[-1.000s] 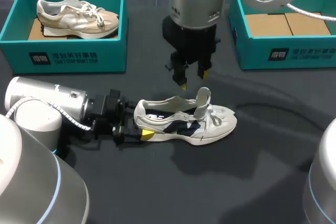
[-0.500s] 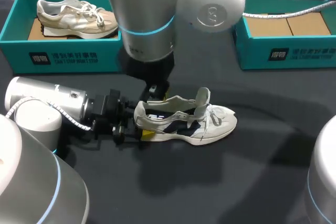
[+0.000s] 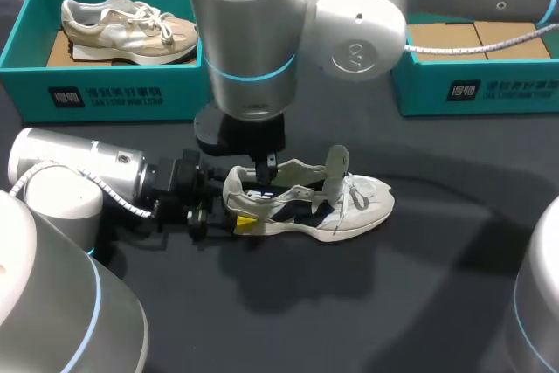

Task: Take the shoe out of the shoebox, open the shoe tongue, remove and reinsert the insole, then place the shoe into the shoebox

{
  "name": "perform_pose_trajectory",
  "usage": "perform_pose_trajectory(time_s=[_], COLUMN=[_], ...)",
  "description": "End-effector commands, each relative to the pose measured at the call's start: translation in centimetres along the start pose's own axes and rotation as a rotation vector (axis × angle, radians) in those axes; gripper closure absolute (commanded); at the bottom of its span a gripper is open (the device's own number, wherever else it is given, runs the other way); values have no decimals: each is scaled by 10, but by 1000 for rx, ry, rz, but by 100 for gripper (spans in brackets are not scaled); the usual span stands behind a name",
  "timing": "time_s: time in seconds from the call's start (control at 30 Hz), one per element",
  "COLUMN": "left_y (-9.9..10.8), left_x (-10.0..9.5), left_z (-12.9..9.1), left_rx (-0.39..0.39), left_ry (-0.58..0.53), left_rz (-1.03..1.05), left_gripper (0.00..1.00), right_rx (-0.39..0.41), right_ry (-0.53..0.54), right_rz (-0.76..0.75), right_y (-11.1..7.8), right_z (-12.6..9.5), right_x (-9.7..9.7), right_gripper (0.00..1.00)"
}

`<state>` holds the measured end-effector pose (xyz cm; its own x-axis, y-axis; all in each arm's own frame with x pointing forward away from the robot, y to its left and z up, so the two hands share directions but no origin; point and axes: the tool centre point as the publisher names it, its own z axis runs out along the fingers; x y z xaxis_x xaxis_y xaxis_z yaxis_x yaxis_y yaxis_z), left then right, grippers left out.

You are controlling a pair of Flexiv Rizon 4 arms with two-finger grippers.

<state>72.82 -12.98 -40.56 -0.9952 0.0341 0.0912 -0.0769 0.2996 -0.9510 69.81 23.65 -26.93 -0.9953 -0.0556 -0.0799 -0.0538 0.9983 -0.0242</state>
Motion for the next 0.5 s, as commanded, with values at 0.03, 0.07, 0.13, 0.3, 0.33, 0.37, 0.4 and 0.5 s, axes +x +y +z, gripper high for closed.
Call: perform_pose_trajectory(time_s=[0.03, 0.07, 0.13, 0.3, 0.33, 0.37, 0.4, 0.5], left_y=[3, 3, 3, 3, 3, 3, 3, 3], left_x=[-1, -1, -1, -1, -1, -1, -1, -1], left_z=[1, 1, 1, 1, 1, 1, 1, 1], left_rx=[0, 0, 0, 0, 0, 0, 0, 0], left_ry=[-1, -1, -1, -1, -1, -1, -1, -1], left_rz=[-1, -1, -1, -1, -1, -1, -1, -1], left_gripper=[100, 100, 100, 100, 100, 100, 100, 100], right_rx=[-43, -43, -43, -43, -46, -49, -46, -130], right_ry=[54, 54, 54, 56, 57, 60, 65, 10], right_rz=[-113, -113, -113, -130, -141, -143, -142, -120], right_y=[-5, -5, -5, -3, -2, -2, -2, -8], right_z=[16, 16, 16, 23, 27, 34, 38, 42], right_x=[-6, -6, -6, -9, -10, -12, -12, -5], right_gripper=[100, 100, 100, 100, 100, 100, 100, 100])
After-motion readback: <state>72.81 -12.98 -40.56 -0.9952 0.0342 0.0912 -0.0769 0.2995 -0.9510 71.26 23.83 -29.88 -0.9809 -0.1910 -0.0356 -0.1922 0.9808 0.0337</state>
